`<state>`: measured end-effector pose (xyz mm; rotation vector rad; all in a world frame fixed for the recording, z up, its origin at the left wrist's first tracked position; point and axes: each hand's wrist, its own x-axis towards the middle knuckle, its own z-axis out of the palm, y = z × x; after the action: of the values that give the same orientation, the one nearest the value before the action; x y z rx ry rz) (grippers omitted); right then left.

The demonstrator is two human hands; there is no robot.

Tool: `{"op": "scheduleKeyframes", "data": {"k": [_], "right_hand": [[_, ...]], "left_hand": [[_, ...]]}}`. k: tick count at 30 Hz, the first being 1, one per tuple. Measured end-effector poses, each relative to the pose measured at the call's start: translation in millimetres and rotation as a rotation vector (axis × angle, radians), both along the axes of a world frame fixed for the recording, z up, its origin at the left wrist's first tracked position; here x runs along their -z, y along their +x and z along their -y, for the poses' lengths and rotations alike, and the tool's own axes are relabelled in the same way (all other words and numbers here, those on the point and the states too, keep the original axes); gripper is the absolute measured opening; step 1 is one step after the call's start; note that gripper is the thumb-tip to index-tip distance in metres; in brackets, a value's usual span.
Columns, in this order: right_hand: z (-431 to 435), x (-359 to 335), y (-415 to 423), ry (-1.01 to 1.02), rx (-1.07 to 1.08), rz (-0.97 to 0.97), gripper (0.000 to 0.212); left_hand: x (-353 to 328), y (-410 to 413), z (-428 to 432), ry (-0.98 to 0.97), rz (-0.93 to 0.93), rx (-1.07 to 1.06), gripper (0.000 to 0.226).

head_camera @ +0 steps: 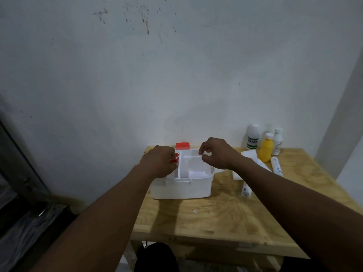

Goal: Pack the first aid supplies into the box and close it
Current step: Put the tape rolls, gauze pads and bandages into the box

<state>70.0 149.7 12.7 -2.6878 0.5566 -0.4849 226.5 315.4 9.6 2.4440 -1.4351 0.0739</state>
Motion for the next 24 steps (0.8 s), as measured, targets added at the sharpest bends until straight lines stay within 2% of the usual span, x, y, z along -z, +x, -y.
{"op": "scheduleKeyframes", "data": {"k": [4,6,9,12,15,18,22,24], "right_hand": [[11.7,-2.7,-21.0,0.008,0.142,-0.055,0.02],[15.4,0.0,-33.3,-0.025,0.243,-0.258,0.024],[8.5,-0.2,-51.3,-0.029,0.362,-0.615,0.027],[4.1,8.5,-62.5,0.024,0.396,-0.816,0.025],[4.5,19.0,-62.4,0.117,0.454,-0.676,0.025],[3.2,10.6,-55.7,0.141,0.438,-0.631,0.017],[4.9,-19.9,-26.3,0.092,0.429,-0.106,0.015],[-11.7,-35.6,-6.3,0.142,0.335,0.097,0.015]], "left_hand": [[7.7,2.3,-8.9,0.007,0.055,-0.082,0.042],[15.0,4.9,-15.7,-0.018,0.029,-0.131,0.047],[25.0,5.9,-22.6,-0.142,-0.108,-0.182,0.047],[29.9,-0.4,-23.5,-0.259,-0.256,-0.241,0.045],[31.7,-5.4,-22.5,-0.373,-0.407,-0.336,0.044],[28.9,-5.9,-22.1,-0.43,-0.554,-0.419,0.044],[27.8,-0.3,-22.9,-0.446,-0.695,-0.464,0.051],[29.9,2.4,-23.1,-0.45,-0.734,-0.463,0.052]]}}
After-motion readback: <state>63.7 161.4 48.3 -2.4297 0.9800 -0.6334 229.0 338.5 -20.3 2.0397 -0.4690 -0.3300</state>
